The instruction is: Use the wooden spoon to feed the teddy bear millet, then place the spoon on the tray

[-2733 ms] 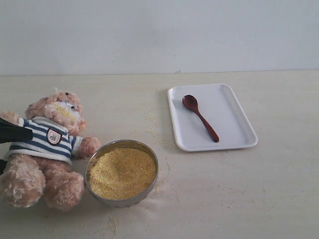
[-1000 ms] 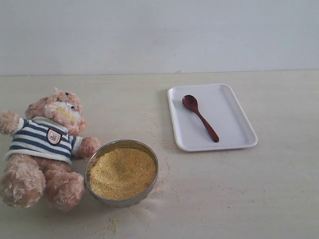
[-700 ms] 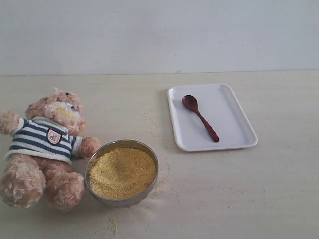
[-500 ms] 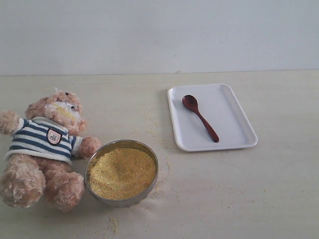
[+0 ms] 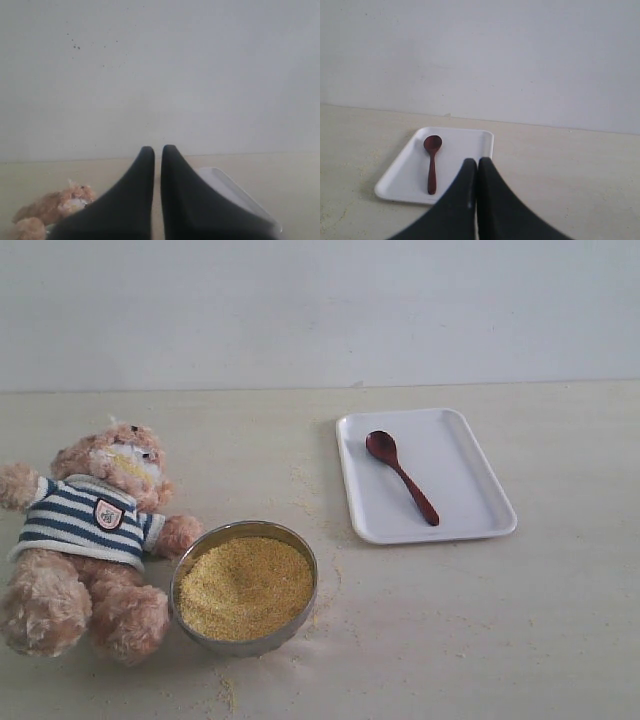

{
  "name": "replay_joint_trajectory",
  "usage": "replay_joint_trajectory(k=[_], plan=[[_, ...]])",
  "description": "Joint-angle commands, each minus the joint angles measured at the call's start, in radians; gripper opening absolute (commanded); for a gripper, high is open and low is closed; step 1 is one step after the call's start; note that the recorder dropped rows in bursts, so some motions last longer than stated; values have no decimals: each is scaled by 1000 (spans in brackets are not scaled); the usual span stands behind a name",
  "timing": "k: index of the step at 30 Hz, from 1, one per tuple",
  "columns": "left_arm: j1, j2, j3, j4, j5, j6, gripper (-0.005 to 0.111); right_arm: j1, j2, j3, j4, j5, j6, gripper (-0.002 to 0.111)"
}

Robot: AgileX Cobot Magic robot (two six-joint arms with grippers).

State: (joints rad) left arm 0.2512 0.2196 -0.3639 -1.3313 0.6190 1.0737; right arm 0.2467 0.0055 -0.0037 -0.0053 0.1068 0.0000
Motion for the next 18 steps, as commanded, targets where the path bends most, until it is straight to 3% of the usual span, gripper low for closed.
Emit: replay_joint_trajectory(k=[1,7,18], plan=[[-78,-88,102,-11,-134,4,5,-5,-6,4,-4,-6,0,0],[-157,-170,205,-11,-263,4,5,-5,-6,4,-4,-6,0,0],[-157,-189,240,113,-272,4,5,-5,-6,4,-4,-6,0,0]])
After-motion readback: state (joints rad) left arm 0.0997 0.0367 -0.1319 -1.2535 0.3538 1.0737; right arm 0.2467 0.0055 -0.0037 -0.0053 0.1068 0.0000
